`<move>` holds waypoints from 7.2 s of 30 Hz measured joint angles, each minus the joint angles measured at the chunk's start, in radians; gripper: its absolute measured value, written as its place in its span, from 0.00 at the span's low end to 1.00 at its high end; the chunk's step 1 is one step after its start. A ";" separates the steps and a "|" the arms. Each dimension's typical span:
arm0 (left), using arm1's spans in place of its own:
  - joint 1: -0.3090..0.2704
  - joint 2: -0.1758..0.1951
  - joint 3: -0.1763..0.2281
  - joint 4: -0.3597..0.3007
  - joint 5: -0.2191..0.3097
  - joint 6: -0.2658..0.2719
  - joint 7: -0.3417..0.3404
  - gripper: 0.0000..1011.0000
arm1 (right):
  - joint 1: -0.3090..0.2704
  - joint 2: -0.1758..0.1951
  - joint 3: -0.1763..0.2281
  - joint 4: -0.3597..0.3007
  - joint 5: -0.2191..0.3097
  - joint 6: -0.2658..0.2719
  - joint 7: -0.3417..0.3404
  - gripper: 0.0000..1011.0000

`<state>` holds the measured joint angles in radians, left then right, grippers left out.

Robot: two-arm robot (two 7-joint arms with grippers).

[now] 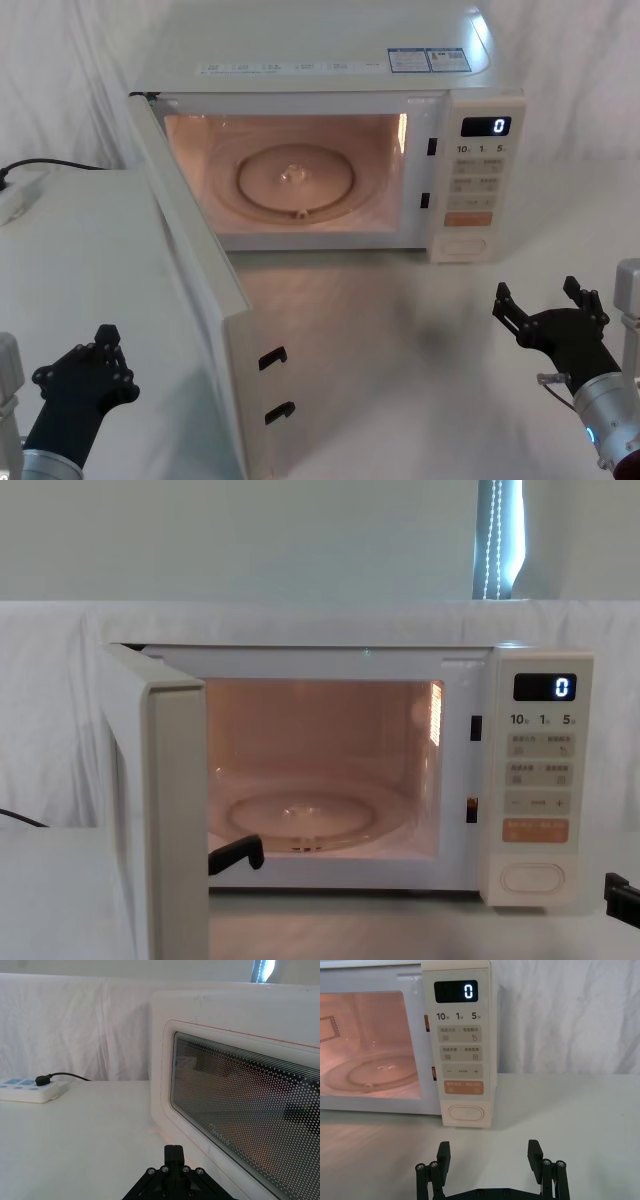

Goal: Press the button to open the microwave door with one hand; close the microwave door with the other hand.

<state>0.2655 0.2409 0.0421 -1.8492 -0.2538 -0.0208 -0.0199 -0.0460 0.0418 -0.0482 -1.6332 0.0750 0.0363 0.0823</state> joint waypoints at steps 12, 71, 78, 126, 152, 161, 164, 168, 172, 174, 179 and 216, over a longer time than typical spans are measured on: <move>0.000 0.000 0.000 0.000 0.000 0.000 0.000 0.00 | 0.000 0.000 0.000 0.000 0.000 0.000 0.000 0.99; -0.168 0.218 -0.029 -0.119 -0.443 0.272 -0.326 0.00 | 0.000 0.000 0.000 0.000 0.000 0.000 0.000 0.99; -0.235 0.210 0.042 -0.092 -0.435 0.274 -0.305 0.00 | 0.000 0.000 0.000 0.000 0.000 0.000 0.000 0.99; -0.674 -0.011 0.316 0.309 -0.216 0.258 -0.118 0.00 | 0.000 0.000 0.000 0.000 0.000 0.000 0.000 0.99; -0.773 -0.115 0.306 0.474 -0.095 0.228 -0.093 0.00 | 0.000 0.000 0.000 0.000 0.000 0.000 0.000 0.99; -0.795 -0.145 0.294 0.511 -0.065 0.219 -0.091 0.00 | 0.000 0.000 0.000 0.000 0.000 0.000 0.000 0.99; -0.801 -0.154 0.290 0.522 -0.056 0.219 -0.091 0.00 | 0.000 0.000 0.000 0.000 0.000 0.000 0.000 0.99; -0.805 -0.163 0.284 0.531 -0.046 0.218 -0.092 0.00 | 0.000 0.000 0.000 0.000 0.000 0.000 0.000 0.99; -0.806 -0.173 0.276 0.536 -0.033 0.217 -0.093 0.00 | 0.000 0.000 0.000 0.000 0.000 0.000 0.000 0.99; -0.806 -0.177 0.274 0.539 -0.029 0.217 -0.094 0.00 | 0.000 0.000 0.000 0.000 0.000 0.000 0.000 0.99; -0.806 -0.188 0.266 0.546 -0.016 0.216 -0.097 0.00 | 0.000 0.000 0.000 0.000 0.000 0.000 0.000 0.99; -0.624 -0.113 0.205 0.277 -0.031 0.289 -0.175 0.00 | 0.000 0.000 0.000 0.000 0.000 0.000 0.000 0.99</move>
<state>-0.3582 0.1284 0.2472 -1.5726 -0.2850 0.2679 -0.1948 -0.0461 0.0419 -0.0482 -1.6332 0.0750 0.0364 0.0823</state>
